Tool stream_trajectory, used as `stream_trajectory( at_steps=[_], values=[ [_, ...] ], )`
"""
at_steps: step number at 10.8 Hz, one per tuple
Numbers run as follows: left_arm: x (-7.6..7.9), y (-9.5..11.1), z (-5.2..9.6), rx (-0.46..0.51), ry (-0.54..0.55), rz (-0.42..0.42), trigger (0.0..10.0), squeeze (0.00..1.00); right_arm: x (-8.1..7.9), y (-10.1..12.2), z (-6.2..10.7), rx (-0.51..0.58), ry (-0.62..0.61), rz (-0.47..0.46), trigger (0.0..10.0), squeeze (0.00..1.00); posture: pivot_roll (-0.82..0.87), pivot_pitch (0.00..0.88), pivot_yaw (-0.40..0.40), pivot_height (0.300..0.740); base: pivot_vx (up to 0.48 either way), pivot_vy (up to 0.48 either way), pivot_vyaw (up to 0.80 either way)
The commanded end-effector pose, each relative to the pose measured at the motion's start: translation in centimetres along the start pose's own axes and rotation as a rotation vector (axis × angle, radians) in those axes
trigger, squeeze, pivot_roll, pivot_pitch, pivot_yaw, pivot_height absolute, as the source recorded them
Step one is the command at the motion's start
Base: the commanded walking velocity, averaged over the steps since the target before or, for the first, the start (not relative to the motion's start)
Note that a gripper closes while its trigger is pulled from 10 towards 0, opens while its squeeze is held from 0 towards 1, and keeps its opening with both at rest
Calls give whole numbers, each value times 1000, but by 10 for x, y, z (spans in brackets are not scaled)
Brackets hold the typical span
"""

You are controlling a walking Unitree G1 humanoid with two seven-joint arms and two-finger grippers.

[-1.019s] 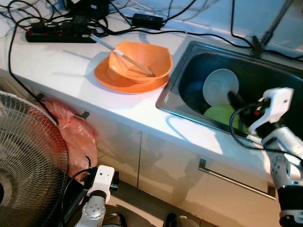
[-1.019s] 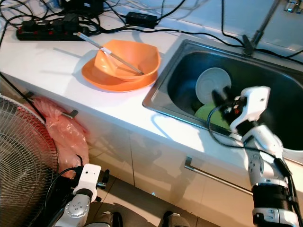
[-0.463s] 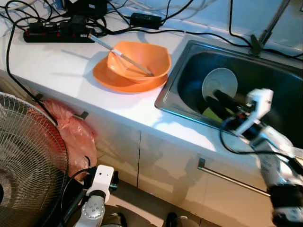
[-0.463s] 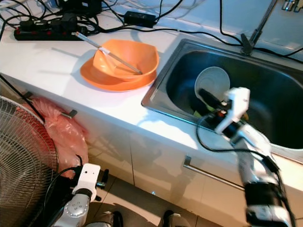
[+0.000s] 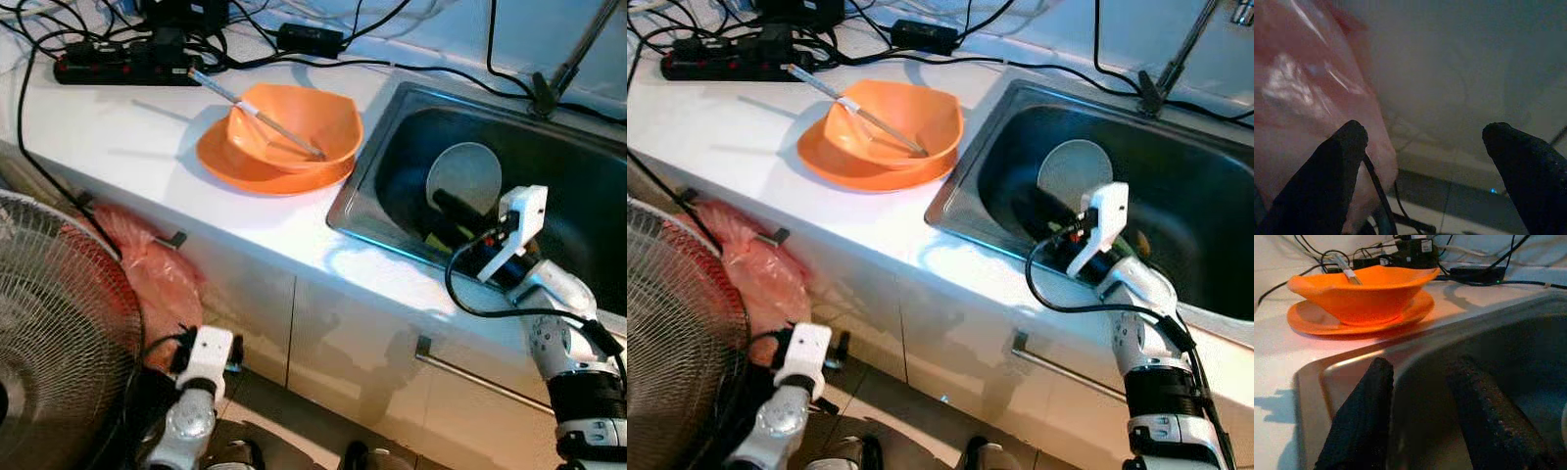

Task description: Kitchen organization

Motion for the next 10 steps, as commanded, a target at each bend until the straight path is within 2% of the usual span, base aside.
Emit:
stream_trajectory(
  at_steps=[1, 3, 5, 6, 7, 9, 10],
  values=[
    [-1, 3, -1, 14, -4, 1, 10000, 0, 4, -2, 3, -19, -3, 13, 10000, 0, 38, 154, -18, 740, 0, 0, 0],
    [-4, 4, -1, 21, 0, -3, 10000, 0, 6, -2, 3, -17, -12, 10, 10000, 0, 40, 153, -13, 740, 0, 0, 0],
    [-8, 20, -2, 92, 8, -17, 10000, 0, 6, -7, 1, -19, -9, 2, 10000, 0, 57, 154, -7, 740, 0, 0, 0],
    [-8, 20, -2, 94, 2, -24, 10000, 0, 6, -8, 1, -19, -8, 2, 10000, 0, 57, 154, -7, 740, 0, 0, 0],
    [-7, 6, 6, 65, 6, -17, 10000, 0, 3, -10, -2, -17, 1, -4, 10000, 0, 60, 148, -6, 740, 0, 0, 0],
    [-5, 7, 21, 109, 19, -1, 10000, 0, 2, -12, -3, -19, 6, -4, 10000, 0, 62, 142, 1, 740, 0, 0, 0],
    [-10, 15, 33, 173, 52, -13, 10000, 0, 1, -13, -3, -22, 8, -2, 10000, 0, 64, 141, 0, 740, 0, 0, 0]
  ],
)
Point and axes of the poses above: a point about 5 cm out from each wrist's last joint towards the gripper, its own z axis pointing back from the gripper into the wrist, its own y axis along the axis of the wrist's last joint, x = y × z, the point moved 6 cm from there along -z, pointing out of the wrist towards the gripper, and after that the axes turned 11 degrees about -z, right-handed, at the moved point
